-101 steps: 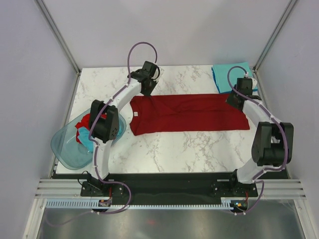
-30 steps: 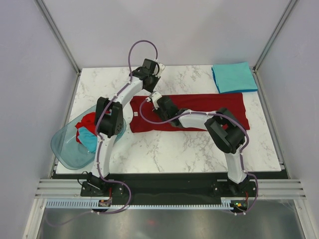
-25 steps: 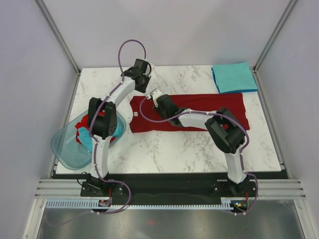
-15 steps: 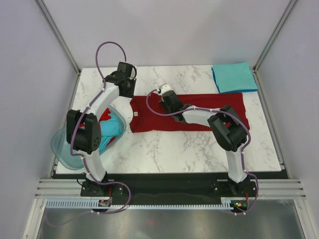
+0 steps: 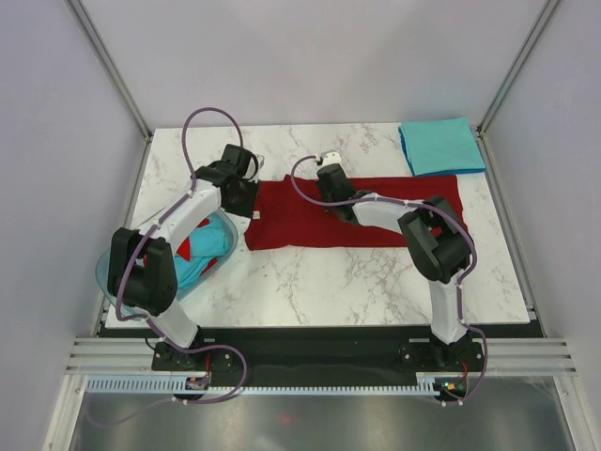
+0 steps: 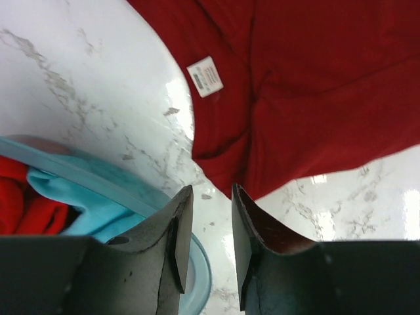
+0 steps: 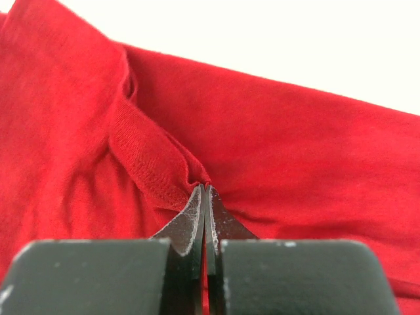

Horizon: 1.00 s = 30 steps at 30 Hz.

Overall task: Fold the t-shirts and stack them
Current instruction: Fold the tshirt

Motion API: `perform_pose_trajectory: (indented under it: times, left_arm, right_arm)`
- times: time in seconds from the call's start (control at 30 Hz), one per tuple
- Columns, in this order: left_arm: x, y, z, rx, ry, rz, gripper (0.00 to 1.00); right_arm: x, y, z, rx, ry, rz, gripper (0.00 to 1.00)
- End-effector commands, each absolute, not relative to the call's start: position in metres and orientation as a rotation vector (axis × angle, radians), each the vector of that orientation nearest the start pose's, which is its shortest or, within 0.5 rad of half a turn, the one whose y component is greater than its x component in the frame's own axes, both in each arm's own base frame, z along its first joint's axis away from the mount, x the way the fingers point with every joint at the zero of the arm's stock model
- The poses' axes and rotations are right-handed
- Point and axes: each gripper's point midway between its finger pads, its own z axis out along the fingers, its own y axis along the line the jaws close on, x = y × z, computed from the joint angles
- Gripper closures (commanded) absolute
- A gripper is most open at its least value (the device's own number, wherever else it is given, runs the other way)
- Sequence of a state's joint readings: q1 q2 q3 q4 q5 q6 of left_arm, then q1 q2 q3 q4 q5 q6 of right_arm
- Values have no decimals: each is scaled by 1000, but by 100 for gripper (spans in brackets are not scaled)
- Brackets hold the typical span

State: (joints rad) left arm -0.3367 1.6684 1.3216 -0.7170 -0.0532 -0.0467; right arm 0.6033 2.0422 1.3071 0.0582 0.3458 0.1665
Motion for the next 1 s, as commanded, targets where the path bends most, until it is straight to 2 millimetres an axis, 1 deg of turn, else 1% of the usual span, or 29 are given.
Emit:
perform_pose_trajectory:
  times: [0.0,0.03,0.1,0.13,0.17,0.27,0.33,0.37,0.4,0.43,0.47,0.5,0.53,0.57,0.6,0.63,0.67,0.7,0.73,0.77,0.8,0.83,0.87,0.9,0.93,0.97]
  left_arm:
    - [341,-139,125,394,2581,-155,62]
    - [338,-138,122,393,2588,-146,62]
    - [331,-139,117,391,2607,-151,63]
    - [329,-140,116,388,2609,-150,63]
    - [327,-140,116,387,2610,-149,63]
    - [324,-144,115,389,2610,-151,63]
    - [323,-146,115,393,2612,-157,63]
    - [321,-147,115,393,2613,-166,63]
    - [320,-150,115,400,2612,-180,63]
    - [317,-156,115,413,2617,-215,64]
    - [316,-157,114,416,2620,-216,64]
    - [314,-161,112,421,2625,-223,64]
    - [312,-164,109,430,2635,-234,64]
    - [310,-168,106,442,2640,-238,64]
    - [309,-170,103,443,2651,-237,65]
    - [309,-172,97,448,2666,-223,66]
    - [308,-173,94,449,2672,-214,66]
    - [307,-175,90,450,2680,-205,66]
    - [307,-177,84,450,2696,-200,66]
    - [306,-179,81,449,2704,-199,67]
    - [305,-183,79,453,2706,-204,67]
    - [307,-179,78,444,2699,-153,67]
    - [307,-179,74,448,2703,-138,68]
    - [306,-182,72,454,2704,-127,68]
    - [306,-181,69,455,2707,-107,68]
    - [305,-182,65,458,2717,-94,68]
  right_arm:
    - [483,242,69,-186,2145,3,100]
    - [487,240,73,-176,2139,-3,100]
    - [489,237,74,-172,2144,-9,100]
    - [490,235,73,-175,2159,-20,100]
    - [489,229,71,-164,2174,-46,100]
    - [489,224,68,-157,2190,-60,98]
    - [492,219,72,-137,2182,-90,97]
    - [492,215,72,-127,2185,-110,92]
    - [492,212,74,-102,2189,-124,84]
    - [495,210,81,-76,2180,-136,74]
    - [490,206,80,-69,2205,-152,68]
    - [488,206,86,-37,2205,-141,66]
    - [481,202,85,-27,2236,-146,66]
    - [477,200,87,-12,2249,-145,69]
    - [472,199,95,53,2255,-119,70]
    - [459,188,89,85,2308,-145,72]
    - [453,183,89,121,2332,-145,73]
    - [446,176,95,174,2338,-130,74]
    - [431,159,82,248,2389,-149,74]
    - [424,154,78,280,2409,-132,75]
    - [417,145,82,314,2407,-120,75]
    - [404,127,68,359,2440,-157,75]
    - [397,118,65,378,2448,-166,76]
    - [393,110,68,398,2446,-165,76]
    - [384,93,58,431,2469,-197,76]
    - [381,86,58,448,2469,-200,76]
